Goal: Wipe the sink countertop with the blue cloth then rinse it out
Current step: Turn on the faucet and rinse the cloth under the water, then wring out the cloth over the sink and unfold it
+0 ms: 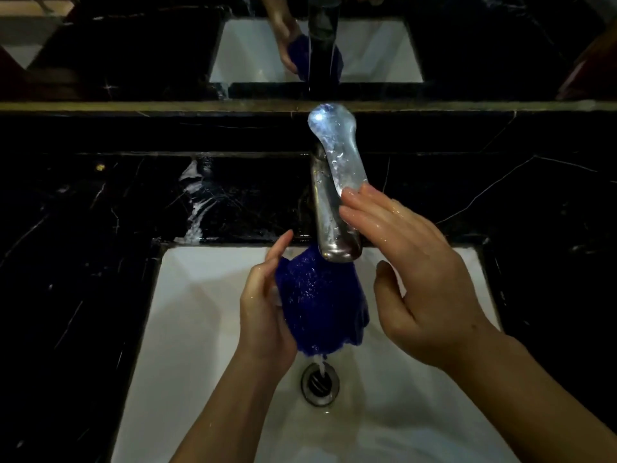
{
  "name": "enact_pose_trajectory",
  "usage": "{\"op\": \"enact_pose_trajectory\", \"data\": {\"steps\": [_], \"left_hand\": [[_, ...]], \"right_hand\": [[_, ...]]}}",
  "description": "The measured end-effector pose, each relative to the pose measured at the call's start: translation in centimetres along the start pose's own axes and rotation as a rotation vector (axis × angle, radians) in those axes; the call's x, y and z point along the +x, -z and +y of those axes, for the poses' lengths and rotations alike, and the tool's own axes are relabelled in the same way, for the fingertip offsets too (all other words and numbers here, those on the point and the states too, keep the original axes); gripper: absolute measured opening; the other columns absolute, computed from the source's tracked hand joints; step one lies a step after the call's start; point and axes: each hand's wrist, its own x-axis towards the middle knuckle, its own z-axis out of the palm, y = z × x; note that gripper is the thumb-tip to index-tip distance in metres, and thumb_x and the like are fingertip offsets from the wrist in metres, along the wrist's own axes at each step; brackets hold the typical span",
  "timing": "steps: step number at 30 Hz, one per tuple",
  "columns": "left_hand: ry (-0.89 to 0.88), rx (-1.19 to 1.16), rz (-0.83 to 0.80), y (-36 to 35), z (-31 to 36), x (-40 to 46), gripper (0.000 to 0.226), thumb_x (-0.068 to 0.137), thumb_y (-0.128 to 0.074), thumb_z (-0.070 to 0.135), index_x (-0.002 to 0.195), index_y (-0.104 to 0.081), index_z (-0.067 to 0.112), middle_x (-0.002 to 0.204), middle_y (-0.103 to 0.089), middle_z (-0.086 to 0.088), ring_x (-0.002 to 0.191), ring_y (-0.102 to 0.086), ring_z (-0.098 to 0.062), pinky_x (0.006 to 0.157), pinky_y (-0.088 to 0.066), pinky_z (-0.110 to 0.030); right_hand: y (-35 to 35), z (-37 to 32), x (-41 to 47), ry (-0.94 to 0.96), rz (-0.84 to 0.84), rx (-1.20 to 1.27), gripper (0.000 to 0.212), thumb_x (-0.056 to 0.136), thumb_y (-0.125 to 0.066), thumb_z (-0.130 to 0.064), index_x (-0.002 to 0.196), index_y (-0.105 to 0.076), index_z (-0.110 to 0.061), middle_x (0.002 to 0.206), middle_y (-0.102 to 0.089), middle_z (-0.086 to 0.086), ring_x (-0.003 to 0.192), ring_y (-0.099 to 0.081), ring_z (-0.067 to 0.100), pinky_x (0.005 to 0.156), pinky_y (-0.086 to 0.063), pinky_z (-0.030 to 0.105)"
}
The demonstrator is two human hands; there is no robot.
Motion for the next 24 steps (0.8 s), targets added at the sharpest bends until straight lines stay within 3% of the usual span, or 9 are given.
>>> {"op": "enact_pose_trajectory", "data": {"steps": [3, 5, 6, 8, 10, 13, 18, 21, 24], "left_hand": [[0.011, 0.096, -0.031, 0.1, -0.2, 0.0, 0.057, 0.087, -0.053, 0.003, 0.131, -0.06, 0.039, 0.116, -0.073, -0.008, 0.108, -0.069, -0.031, 0.083, -0.058, -0.045], [-0.017, 0.182, -0.033, 0.3, -0.2, 0.0, 0.071, 0.083, -0.054, -0.009, 0.131, -0.058, 0.044, 0.114, -0.073, -0.006, 0.105, -0.07, -0.032, 0.085, -0.058, -0.046], [-0.036, 0.217, -0.038, 0.4, -0.1, 0.0, 0.073, 0.083, -0.055, -0.011, 0.131, -0.058, 0.044, 0.11, -0.074, -0.005, 0.103, -0.07, -0.031, 0.084, -0.059, -0.044], [-0.052, 0.245, -0.056, 0.5, 0.0, -0.2, 0.071, 0.085, -0.06, -0.009, 0.132, -0.057, 0.044, 0.108, -0.074, -0.005, 0.102, -0.071, -0.03, 0.079, -0.06, -0.04], [-0.042, 0.248, -0.083, 0.6, 0.2, -0.5, 0.069, 0.086, -0.062, -0.007, 0.133, -0.057, 0.044, 0.112, -0.072, -0.006, 0.102, -0.071, -0.03, 0.077, -0.06, -0.039], [-0.049, 0.291, -0.098, 0.7, 0.4, -1.0, 0.067, 0.088, -0.062, -0.003, 0.132, -0.056, 0.047, 0.112, -0.072, 0.0, 0.103, -0.071, -0.027, 0.079, -0.06, -0.041], [-0.086, 0.423, -0.129, -0.7, 0.8, -2.9, 0.063, 0.099, -0.047, 0.007, 0.135, -0.039, 0.059, 0.105, -0.072, 0.008, 0.095, -0.072, -0.018, 0.072, -0.06, -0.03], [-0.044, 0.405, -0.143, -1.8, 0.6, -4.5, 0.059, 0.1, -0.038, 0.009, 0.135, -0.039, 0.057, 0.113, -0.071, -0.002, 0.096, -0.072, -0.021, 0.074, -0.058, -0.03], [-0.004, 0.407, -0.155, -2.7, 1.2, -6.3, 0.038, 0.105, -0.035, 0.044, 0.14, -0.03, 0.059, 0.127, -0.063, -0.002, 0.103, -0.069, -0.016, 0.08, -0.057, -0.031]], "right_hand": [[-1.3, -0.4, -1.5, -0.124, 0.189, 0.164, 0.057, 0.083, -0.055, 0.008, 0.136, -0.051, -0.011, 0.146, -0.051, 0.0, 0.14, -0.044, 0.014, 0.113, -0.039, 0.033], [-3.0, -0.2, -3.0, -0.403, 0.343, 0.292, 0.045, 0.089, -0.057, -0.008, 0.131, -0.052, -0.022, 0.137, -0.055, -0.008, 0.128, -0.053, 0.009, 0.103, -0.049, 0.031], [-3.8, 0.0, -3.5, -0.6, 0.337, 0.403, 0.044, 0.09, -0.058, -0.023, 0.132, -0.049, -0.029, 0.135, -0.054, -0.011, 0.124, -0.054, 0.005, 0.099, -0.052, 0.03], [-5.0, 0.7, -4.0, -0.982, 0.113, 0.709, 0.062, 0.082, -0.057, -0.058, 0.139, -0.04, -0.041, 0.14, -0.051, -0.014, 0.119, -0.056, 0.003, 0.091, -0.055, 0.028], [-6.0, 1.3, -4.3, -1.091, -0.059, 0.993, 0.082, 0.071, -0.059, -0.079, 0.143, -0.037, -0.046, 0.144, -0.052, -0.011, 0.12, -0.06, 0.014, 0.092, -0.058, 0.04], [-6.2, 0.9, -3.7, -0.988, -0.085, 1.09, 0.07, 0.078, -0.066, -0.065, 0.14, -0.046, -0.041, 0.135, -0.062, -0.007, 0.118, -0.065, 0.021, 0.095, -0.056, 0.05], [-5.7, -1.9, -3.4, -0.951, 0.0, 1.047, 0.061, 0.081, -0.072, -0.041, 0.138, -0.049, -0.035, 0.125, -0.068, -0.008, 0.111, -0.068, 0.015, 0.089, -0.059, 0.039], [-5.7, -4.1, -3.6, -1.038, 0.091, 1.099, 0.058, 0.079, -0.08, -0.035, 0.13, -0.055, -0.027, 0.116, -0.072, -0.003, 0.106, -0.07, 0.017, 0.088, -0.06, 0.036], [-5.3, -5.6, -4.0, -1.137, 0.229, 0.95, 0.042, 0.082, -0.078, -0.032, 0.12, -0.061, -0.033, 0.11, -0.073, -0.006, 0.099, -0.072, 0.014, 0.085, -0.061, 0.039]]}}
